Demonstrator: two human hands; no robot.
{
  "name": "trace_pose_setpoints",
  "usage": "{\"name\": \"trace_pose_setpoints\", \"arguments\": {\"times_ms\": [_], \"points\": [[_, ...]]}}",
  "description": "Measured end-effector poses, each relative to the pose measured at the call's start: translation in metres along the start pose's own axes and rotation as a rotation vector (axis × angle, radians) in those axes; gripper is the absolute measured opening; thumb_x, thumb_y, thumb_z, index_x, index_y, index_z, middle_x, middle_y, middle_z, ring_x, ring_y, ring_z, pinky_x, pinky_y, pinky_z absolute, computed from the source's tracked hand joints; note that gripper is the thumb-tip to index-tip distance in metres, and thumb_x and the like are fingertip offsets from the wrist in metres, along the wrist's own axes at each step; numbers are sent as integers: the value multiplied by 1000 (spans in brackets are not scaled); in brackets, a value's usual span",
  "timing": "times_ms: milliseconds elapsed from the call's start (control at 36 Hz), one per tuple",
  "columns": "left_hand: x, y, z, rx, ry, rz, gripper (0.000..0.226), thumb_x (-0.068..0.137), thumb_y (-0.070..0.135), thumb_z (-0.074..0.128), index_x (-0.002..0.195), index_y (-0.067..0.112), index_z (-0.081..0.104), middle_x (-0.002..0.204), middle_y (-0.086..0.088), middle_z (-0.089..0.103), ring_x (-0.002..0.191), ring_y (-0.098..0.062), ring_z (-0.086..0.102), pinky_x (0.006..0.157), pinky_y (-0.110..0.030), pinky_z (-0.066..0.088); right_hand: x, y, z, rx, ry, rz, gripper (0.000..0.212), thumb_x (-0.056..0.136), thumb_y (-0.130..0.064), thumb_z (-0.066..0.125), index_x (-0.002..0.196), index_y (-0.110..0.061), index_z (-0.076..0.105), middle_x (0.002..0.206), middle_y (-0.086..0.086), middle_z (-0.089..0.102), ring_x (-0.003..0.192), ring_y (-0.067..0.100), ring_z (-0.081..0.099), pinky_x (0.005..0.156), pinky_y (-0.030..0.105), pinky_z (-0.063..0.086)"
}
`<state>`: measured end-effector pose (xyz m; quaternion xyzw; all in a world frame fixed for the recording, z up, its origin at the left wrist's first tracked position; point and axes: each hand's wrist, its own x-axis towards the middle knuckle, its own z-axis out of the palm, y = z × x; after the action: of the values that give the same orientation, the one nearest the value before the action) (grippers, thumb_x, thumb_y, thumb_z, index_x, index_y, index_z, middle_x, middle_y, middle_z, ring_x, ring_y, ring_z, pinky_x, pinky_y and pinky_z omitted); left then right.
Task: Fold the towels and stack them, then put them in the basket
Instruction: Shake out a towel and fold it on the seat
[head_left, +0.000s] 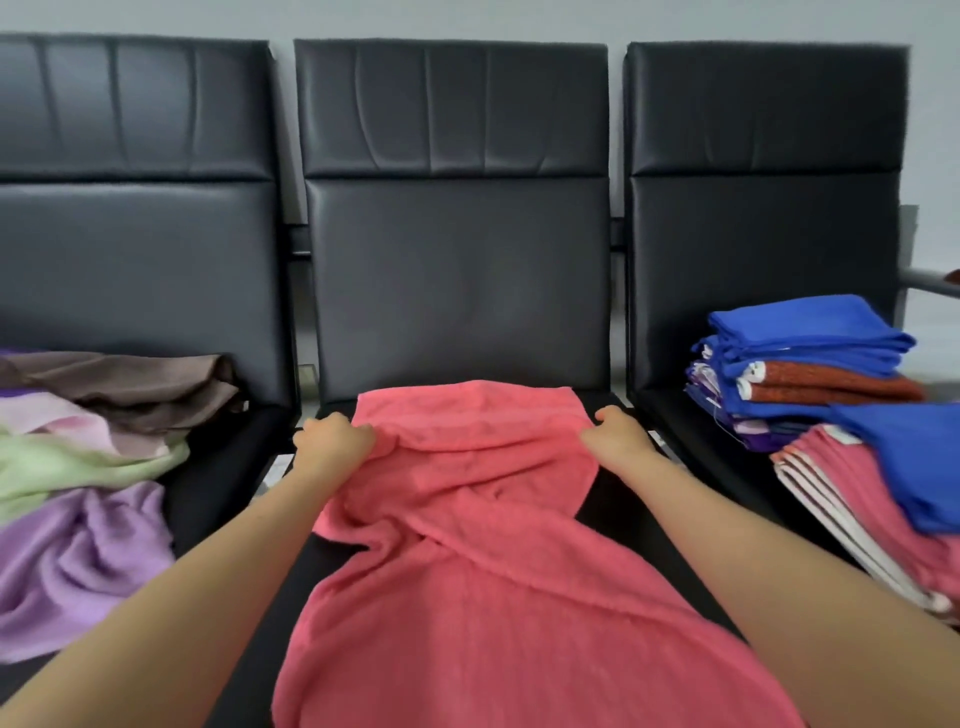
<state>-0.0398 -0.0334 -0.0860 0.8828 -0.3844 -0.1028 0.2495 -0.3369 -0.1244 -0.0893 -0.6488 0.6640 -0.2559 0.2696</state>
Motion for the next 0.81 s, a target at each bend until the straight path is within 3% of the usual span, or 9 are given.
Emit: {"name": "trace_pose_setpoints", "arguments": {"times_ms": [111, 194, 278, 361, 500, 583, 667, 722, 806], "points": [[-52, -1, -21, -135, 31, 174, 48, 88, 36, 46, 126, 11, 60, 124, -23, 57, 117, -39, 51, 98, -38, 41, -37, -4, -13, -17, 35, -86, 34, 86, -17, 51, 117, -8, 59, 121, 14, 62, 110, 32, 58, 83, 33, 44], [-104, -3, -35, -288, -19, 340, 32, 93, 27, 51, 118, 14, 65, 115, -8, 65, 108, -26, 59, 88, -31, 45, -71, -12, -19, 118, 28, -198, 23, 88, -16, 52, 106, -12, 66, 112, 8, 66, 106, 28, 61, 89, 35, 48], [-155, -16, -42, -310, -138, 528, 15, 95, 20, 55, 101, 19, 69, 94, 7, 67, 91, -16, 61, 84, -32, 48, -112, -12, -20, 262, -84, -336, 17, 92, -15, 54, 82, -25, 64, 86, 1, 68, 80, 20, 64, 77, 36, 53], [-182, -21, -46, -231, -249, 669, 16, 94, 27, 57, 94, 21, 72, 90, 10, 68, 84, -6, 59, 83, -25, 45, -148, -5, -29, 110, -238, -522, 19, 93, -13, 56, 81, -26, 65, 73, -10, 64, 63, 3, 58, 65, 21, 48], [-219, -31, -37, -61, -262, 866, 19, 93, 35, 58, 92, 19, 70, 85, 10, 61, 76, -5, 51, 74, -26, 41, -195, 4, -50, -138, -421, -669, 14, 94, -17, 58, 90, -27, 68, 68, -15, 63, 61, -4, 55, 64, 12, 42], [-226, -46, -30, 75, -317, 916, 52, 75, 69, 45, 92, 26, 67, 85, 12, 59, 78, -1, 50, 75, -22, 40, -205, 12, -56, -262, -450, -704, 12, 94, -20, 59, 96, -22, 70, 73, -15, 61, 66, -1, 55, 71, 20, 43], [-228, -59, -23, 214, -297, 983, 69, 62, 82, 39, 99, 29, 62, 91, 11, 54, 88, -6, 50, 82, -24, 40, -211, 25, -61, -385, -459, -745, 10, 92, -28, 63, 95, -20, 69, 74, -17, 57, 67, -1, 51, 71, 23, 40], [-229, -64, -20, 238, -291, 1030, 66, 64, 79, 38, 96, 25, 60, 90, 11, 50, 87, -10, 48, 81, -26, 41, -212, 35, -63, -432, -468, -744, 13, 86, -39, 68, 87, -28, 61, 73, -15, 55, 68, 0, 51, 69, 23, 41], [-231, -65, -15, 140, -312, 1057, 37, 78, 62, 52, 78, 25, 52, 76, 18, 42, 75, -11, 46, 71, -28, 40, -212, 53, -67, -493, -508, -747, 33, 73, -53, 75, 87, -38, 50, 89, -16, 54, 81, 2, 52, 78, 26, 48]]}}
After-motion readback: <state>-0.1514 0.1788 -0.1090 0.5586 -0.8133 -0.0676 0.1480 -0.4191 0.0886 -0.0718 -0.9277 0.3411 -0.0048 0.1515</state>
